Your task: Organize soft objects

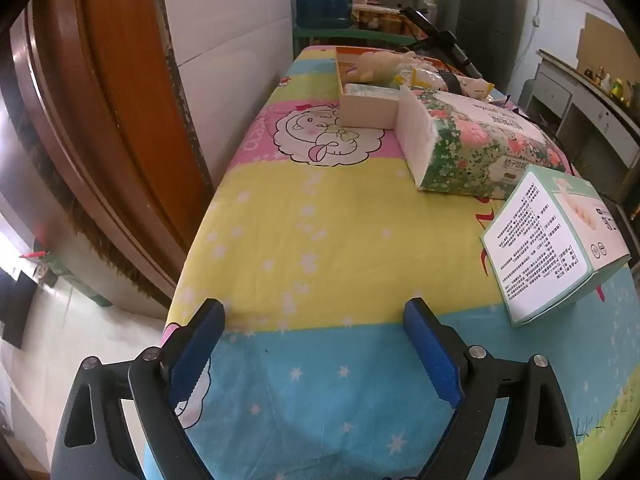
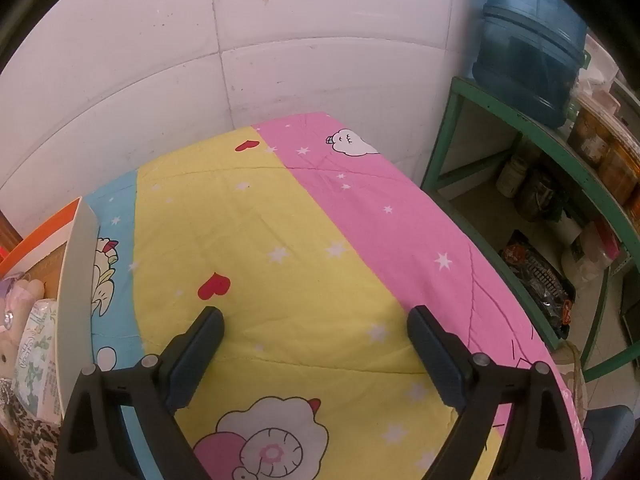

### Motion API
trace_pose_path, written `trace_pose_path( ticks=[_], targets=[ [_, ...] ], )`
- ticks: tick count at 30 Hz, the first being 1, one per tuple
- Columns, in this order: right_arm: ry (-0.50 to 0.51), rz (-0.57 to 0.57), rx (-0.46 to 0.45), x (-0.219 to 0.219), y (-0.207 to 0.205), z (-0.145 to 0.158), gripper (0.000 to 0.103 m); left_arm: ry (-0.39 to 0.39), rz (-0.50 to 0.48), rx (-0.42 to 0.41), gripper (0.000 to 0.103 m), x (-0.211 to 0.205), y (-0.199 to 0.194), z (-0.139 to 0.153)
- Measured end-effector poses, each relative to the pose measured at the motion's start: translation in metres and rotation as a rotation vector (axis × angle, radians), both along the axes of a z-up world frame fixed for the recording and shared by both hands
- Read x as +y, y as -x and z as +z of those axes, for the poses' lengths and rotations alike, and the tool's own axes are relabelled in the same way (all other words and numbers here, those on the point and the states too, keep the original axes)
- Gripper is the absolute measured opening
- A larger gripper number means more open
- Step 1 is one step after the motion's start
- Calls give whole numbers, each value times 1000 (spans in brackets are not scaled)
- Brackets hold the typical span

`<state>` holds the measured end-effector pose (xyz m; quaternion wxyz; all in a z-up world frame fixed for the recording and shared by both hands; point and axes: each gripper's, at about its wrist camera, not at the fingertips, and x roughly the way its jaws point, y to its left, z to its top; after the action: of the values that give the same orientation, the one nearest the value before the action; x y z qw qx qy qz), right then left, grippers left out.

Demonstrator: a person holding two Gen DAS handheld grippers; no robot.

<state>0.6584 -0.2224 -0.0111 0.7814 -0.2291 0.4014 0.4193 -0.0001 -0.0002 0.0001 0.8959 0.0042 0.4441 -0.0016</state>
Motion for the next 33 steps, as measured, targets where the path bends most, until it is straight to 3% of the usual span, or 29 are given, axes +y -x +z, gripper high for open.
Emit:
trace_pose_path(
  ticks=[22,26,29,32,33],
  targets=[
    [-4,5,-7,0,0,-1,93,6,15,-1,93,-5,-5,-4],
    [-7,2,-4,-2,-5,2,94,-1,38,3,98,-6,-8,-4],
    [0,-186,3,0,-1,1,100,-2,44,3,100,-6,-7,-4],
    [18,-242,16,-17,9,7,100,4,44,4,100,-3,-6,-4],
    [37,-325,-57,-34,21,18,100,8,43,5,100,-2,-7,-4]
  ],
)
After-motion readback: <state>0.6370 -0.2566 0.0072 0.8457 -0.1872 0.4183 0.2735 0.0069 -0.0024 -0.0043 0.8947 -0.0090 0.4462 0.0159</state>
